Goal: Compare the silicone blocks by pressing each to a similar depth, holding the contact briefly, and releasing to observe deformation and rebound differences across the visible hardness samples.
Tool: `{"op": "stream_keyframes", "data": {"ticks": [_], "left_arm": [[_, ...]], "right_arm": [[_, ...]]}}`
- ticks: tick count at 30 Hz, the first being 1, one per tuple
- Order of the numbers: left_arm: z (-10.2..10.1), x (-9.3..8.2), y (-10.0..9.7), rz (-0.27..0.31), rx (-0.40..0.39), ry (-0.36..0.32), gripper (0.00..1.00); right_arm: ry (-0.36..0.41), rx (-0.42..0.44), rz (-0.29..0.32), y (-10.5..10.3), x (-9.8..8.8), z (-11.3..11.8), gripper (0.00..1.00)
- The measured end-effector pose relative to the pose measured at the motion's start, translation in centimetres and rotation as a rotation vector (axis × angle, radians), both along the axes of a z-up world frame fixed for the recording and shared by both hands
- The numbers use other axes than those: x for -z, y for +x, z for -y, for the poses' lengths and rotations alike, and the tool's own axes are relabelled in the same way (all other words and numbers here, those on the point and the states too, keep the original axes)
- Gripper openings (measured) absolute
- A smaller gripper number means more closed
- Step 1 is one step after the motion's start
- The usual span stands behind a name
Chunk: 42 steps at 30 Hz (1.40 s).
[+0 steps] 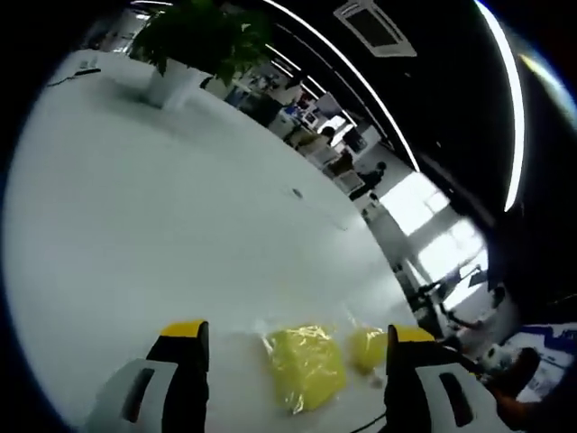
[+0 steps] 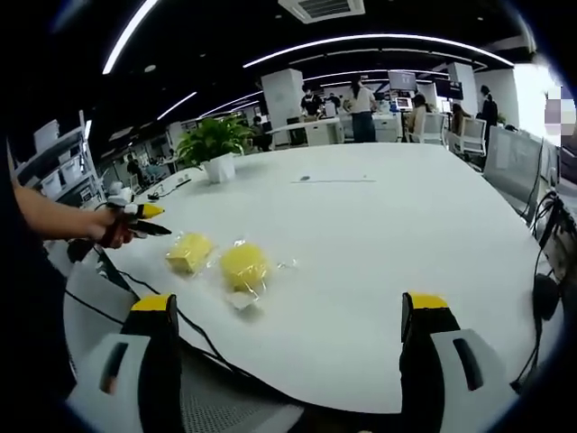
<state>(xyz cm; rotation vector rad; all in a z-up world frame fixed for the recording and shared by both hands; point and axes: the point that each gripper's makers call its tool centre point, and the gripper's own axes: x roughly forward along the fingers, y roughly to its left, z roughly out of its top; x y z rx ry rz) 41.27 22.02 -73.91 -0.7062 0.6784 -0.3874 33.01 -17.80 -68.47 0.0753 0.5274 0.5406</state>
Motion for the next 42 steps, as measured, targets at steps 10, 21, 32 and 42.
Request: {"op": "stream_keyframes", "data": {"ticks": [10, 21, 32, 42], "left_arm": [[0.2, 3.3, 0.4, -0.116, -0.061, -0.142, 0.51], [0.9, 4.1, 0.9, -0.151, -0.054, -0.191, 0.19], [1.5, 4.5, 0.6, -0.132, 0.049, -0.042, 0.0], [1.9, 3.1, 0.8, -0.083, 0.009, -0.073, 0.0]], "right_arm": [[-0.006, -0.009, -0.029, -0.8, 0.8, -0.1, 0.96], [-0.007, -0.005, -0.036, -0.5, 0.8, -0.1, 0.96], [-0.014, -0.005, -0.044, -0.3, 1.1, 0.1, 0.96], [-0.004, -0.011, -0.041, -0.2, 1.2, -0.1, 0.96]]}}
